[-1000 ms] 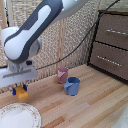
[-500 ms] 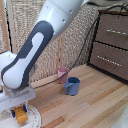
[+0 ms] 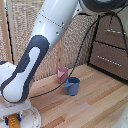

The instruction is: Caressingly guide your clamp towards the toast. Compassionately possess the toast with your clamp. Gradually tag the toast up from the worktable. Complaisantly, cruise the held-toasty-pillow to your white crockery. Last but notably, liberate the toast onto the shiny white tableware.

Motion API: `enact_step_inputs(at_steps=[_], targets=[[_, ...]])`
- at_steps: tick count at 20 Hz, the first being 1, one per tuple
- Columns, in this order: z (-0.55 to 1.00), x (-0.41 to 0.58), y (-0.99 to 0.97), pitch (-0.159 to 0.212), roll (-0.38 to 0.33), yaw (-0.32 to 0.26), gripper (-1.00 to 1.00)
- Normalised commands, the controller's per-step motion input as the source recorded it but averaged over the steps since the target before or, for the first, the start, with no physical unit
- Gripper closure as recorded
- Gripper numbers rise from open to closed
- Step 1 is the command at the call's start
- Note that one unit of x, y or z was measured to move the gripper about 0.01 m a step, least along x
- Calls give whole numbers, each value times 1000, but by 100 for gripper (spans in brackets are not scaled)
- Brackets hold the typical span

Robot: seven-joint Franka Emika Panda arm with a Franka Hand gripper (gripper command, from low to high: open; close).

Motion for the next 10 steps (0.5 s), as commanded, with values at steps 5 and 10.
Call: enact_step_inputs(at_steps=[5, 10], targets=[[743, 99, -199, -80, -94, 2, -100], [629, 340, -158, -176, -72, 14, -100]])
